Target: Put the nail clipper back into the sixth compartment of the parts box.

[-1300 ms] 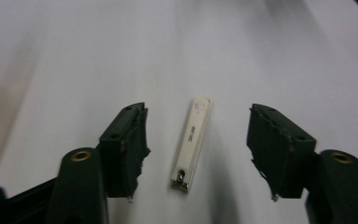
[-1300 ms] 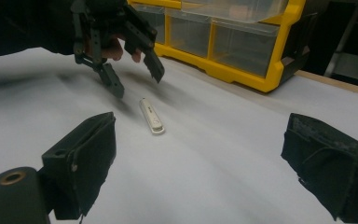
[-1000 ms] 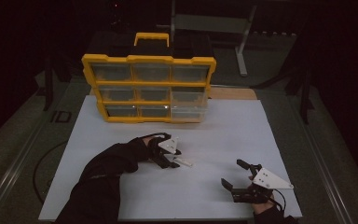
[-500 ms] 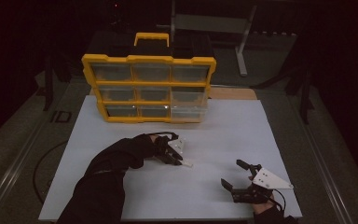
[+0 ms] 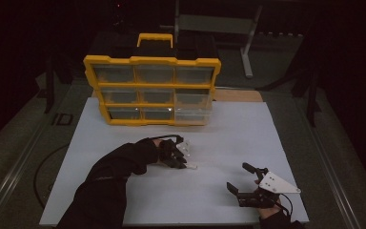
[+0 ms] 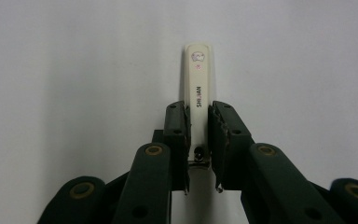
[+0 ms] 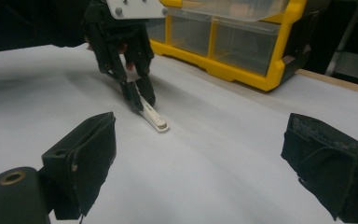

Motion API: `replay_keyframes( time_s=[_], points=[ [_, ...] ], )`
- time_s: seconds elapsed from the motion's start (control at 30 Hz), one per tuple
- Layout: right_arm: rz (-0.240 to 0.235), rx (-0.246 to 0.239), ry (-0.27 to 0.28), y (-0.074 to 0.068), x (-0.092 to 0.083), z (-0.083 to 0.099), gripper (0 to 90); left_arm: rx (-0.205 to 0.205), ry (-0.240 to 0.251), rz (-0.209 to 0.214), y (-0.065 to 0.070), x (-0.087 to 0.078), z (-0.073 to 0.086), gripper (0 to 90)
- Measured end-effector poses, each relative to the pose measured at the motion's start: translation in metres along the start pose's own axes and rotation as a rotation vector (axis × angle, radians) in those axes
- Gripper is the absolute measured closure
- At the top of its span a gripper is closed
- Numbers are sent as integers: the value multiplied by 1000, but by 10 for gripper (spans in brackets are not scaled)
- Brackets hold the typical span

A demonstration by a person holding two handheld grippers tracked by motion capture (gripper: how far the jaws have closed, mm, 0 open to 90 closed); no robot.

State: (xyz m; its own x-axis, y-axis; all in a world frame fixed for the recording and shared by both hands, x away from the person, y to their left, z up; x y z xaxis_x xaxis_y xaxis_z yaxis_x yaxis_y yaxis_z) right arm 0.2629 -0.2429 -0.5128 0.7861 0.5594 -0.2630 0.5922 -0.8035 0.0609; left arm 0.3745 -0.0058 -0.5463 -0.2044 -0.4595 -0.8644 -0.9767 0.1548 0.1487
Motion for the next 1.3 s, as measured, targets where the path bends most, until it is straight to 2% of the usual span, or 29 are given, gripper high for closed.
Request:
replay_keyframes(
  time_s=[0.03,0.07,0.17,0.2,0.23,0.37,0.4,0.43,0.47,0.57,0.63,0.67,0.7,0.77,0.8,0.87,0.9,0.93,1.0,1.03,1.07,1.3],
  points=[
    [0,3,2,1,0,0,99,14,3,-22,1,-3,0,785],
    [5,6,5,2,0,0,99,-6,5,-14,3,-5,-1,786],
    [12,9,5,3,0,0,99,0,35,-15,8,-14,-3,785],
    [16,9,4,3,0,0,99,1,38,-30,9,-16,-3,785],
    [18,4,5,4,-1,0,99,-13,41,-19,10,-18,-3,786],
    [20,10,7,3,-1,-1,99,-13,57,-71,12,-31,-4,786],
    [20,11,7,3,-1,-1,99,-26,66,-59,13,-34,-5,786],
    [21,11,10,3,-1,-2,99,-9,68,-75,15,-37,-6,786],
    [22,11,10,4,-1,-2,99,-24,86,-81,15,-41,-8,786],
    [22,8,8,3,-1,-1,99,-30,95,-68,18,-48,-11,786],
    [22,4,7,3,-1,-2,99,-28,83,-88,20,-51,-13,786],
    [24,3,7,3,-1,-2,99,-23,87,-74,22,-53,-14,786],
    [27,1,7,4,-1,-2,99,-23,91,-91,23,-55,-15,786],
    [29,2,10,4,-1,-2,99,-23,91,-91,23,-55,-15,786],
    [29,2,10,4,-1,-2,99,-34,100,-90,27,-63,-18,786],
    [34,7,13,5,-2,-2,99,-24,101,-103,30,-69,-19,786],
    [33,8,13,5,-2,-3,99,-35,115,-84,32,-72,-20,786],
    [36,7,13,5,-2,-3,99,-18,113,-100,33,-75,-21,786],
    [35,8,14,4,-2,-3,99,-24,123,-93,36,-81,-24,786],
    [35,7,15,4,-2,-3,99,-15,126,-112,36,-84,-26,786],
    [36,5,14,4,-2,-3,99,-16,132,-97,38,-86,-28,786],
    [37,6,19,5,-2,-4,99,-1,172,-126,42,-108,-41,786]
  ],
)
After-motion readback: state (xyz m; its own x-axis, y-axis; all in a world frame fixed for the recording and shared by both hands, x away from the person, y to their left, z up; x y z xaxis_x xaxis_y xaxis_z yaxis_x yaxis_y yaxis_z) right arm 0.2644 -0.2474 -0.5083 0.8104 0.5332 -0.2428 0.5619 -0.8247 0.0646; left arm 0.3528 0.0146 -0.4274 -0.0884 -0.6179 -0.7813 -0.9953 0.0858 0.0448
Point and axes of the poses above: each handheld gripper's, and its own axes: x roughly forward along the jaws, z roughly out of its underside, y roughly to its right, the point moved 6 cm from there along x, roughly forward along the jaws, and after that the axes turned 10 degrees about z, right-handed, at the moved point
